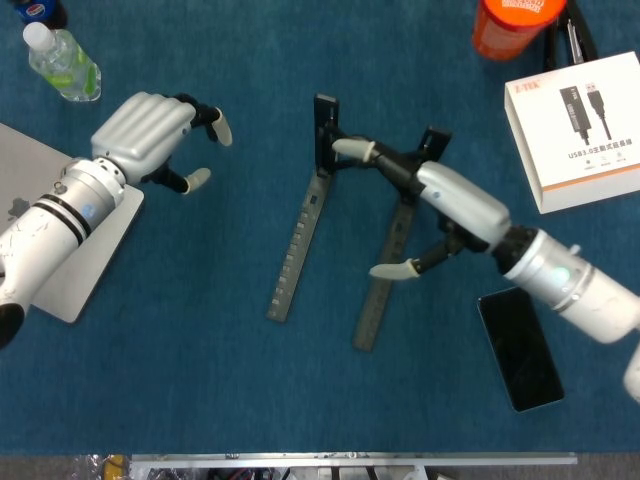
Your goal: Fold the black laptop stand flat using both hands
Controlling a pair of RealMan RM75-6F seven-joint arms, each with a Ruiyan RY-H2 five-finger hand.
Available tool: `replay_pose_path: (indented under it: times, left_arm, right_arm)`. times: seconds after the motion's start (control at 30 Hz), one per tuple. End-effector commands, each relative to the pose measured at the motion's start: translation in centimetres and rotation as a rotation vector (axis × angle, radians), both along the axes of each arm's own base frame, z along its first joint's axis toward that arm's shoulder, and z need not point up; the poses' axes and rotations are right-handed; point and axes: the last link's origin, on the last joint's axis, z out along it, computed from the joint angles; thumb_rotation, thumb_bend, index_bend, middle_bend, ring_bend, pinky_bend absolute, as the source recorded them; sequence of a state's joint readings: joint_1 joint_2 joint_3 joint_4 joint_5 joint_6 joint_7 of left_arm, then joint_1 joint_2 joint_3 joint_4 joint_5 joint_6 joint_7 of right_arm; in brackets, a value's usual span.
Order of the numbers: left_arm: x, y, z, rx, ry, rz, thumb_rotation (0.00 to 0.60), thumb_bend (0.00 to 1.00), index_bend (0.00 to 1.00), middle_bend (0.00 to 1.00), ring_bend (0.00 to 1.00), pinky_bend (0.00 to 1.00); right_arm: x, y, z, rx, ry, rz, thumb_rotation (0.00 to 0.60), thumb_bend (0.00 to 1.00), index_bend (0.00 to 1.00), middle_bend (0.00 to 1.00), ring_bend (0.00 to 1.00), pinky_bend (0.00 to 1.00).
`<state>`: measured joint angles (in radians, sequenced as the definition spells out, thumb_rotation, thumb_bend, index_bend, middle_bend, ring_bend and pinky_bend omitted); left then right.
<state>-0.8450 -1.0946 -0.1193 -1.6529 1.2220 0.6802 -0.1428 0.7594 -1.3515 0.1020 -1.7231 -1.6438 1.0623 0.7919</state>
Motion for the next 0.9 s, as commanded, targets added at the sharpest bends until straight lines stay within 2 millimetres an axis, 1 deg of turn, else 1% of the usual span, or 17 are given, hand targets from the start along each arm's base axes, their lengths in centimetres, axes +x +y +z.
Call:
replay_pose_path:
  times: [0.03,0.33,0.53,0.73,0.9]
  left_arm:
    - [-0.2,-0.1,0.0,0.005,-0.006,0.004,0.6,0.33,0.35,0.36,0.24,0.31]
    - [-0.9,0.2,0.0,0.016,-0.008,0.02,0.6,0.33,0.33,0.33,0.19,0.26]
    - [-1.4,0.4,0.2,0.027,-0.013,0.036,0.6,0.33,0.32,0.32,0.19,0.26]
    - [-1.7,0.6,0.3,0.031,-0.011,0.051,0.6,0.33,0.31,0.32,0.19,0.26]
    - [-1.6,0.5,0.0,0.023,-0.025,0.051,0.6,0.33,0.31,0.32,0.19,0.26]
  right_arm:
    - [-0.7,0.0,1.1,-0.039,0.017,-0.006,0.6,0.1,0.0,0.03,0.0,0.14]
    - [-2.3,-0.5,4.4,-0.163,0.044,-0.031,0.6,0.1,0.0,0.03,0.0,0.14]
    - [-4.6,-0.9,6.2,-0.226,0.102,-0.093,0.6,0.1,0.0,0.03,0.0,0.13]
    - [-7.3,-0.6,6.6,-0.224,0.144,-0.156,0.6,0.1,0.0,0.03,0.0,0.12]
    - [-8.5,-1.1,6.2,-0.227,0.168,-0.172,0.6,0.1,0.0,0.03,0.0,0.11]
